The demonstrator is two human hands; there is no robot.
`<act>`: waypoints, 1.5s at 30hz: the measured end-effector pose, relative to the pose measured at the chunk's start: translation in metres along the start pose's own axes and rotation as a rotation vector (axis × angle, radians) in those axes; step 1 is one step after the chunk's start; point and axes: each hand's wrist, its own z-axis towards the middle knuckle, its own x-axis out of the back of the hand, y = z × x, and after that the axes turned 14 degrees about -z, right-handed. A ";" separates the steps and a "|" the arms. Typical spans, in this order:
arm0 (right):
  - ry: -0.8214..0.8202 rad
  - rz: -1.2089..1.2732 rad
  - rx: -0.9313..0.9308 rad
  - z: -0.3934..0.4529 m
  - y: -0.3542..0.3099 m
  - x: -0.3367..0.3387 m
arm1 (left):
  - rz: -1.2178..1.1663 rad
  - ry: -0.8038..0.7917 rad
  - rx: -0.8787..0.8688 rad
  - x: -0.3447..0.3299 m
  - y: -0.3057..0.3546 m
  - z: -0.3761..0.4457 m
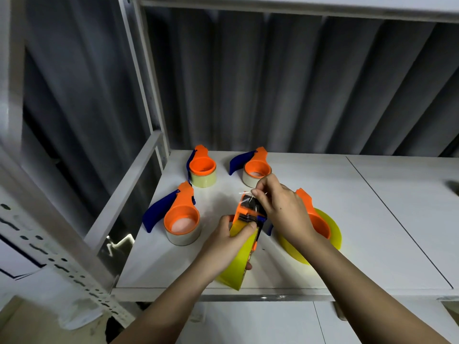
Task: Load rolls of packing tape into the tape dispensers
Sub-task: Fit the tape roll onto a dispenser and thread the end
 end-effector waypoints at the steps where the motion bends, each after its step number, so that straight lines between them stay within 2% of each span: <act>1: 0.002 0.007 0.004 0.000 0.000 -0.001 | -0.011 0.000 0.013 -0.001 0.001 -0.001; 7: -0.020 -0.010 0.079 0.005 -0.001 0.000 | -0.014 0.003 0.060 -0.002 0.008 -0.003; 12: -0.071 0.050 0.051 0.004 0.000 0.005 | 0.008 0.018 0.047 -0.004 0.006 0.002; 17: -0.133 0.264 -0.090 0.002 0.001 0.010 | -0.061 0.021 0.049 -0.005 0.003 0.005; 21: -0.114 0.483 -0.176 -0.002 0.005 0.004 | -0.149 0.014 0.054 -0.007 0.009 0.006; 26: -0.111 0.681 -0.211 -0.005 0.007 0.005 | -0.367 -0.040 0.252 -0.006 0.008 0.014; 33: -0.051 0.692 -0.180 -0.006 0.010 0.001 | -0.247 0.095 0.132 -0.009 0.005 0.015; 39: 0.025 0.688 -0.173 -0.009 0.011 -0.005 | -0.178 0.061 0.082 -0.012 0.010 0.006; 45: 0.043 0.684 -0.145 -0.008 0.011 -0.005 | -0.132 0.097 0.071 -0.011 0.009 0.008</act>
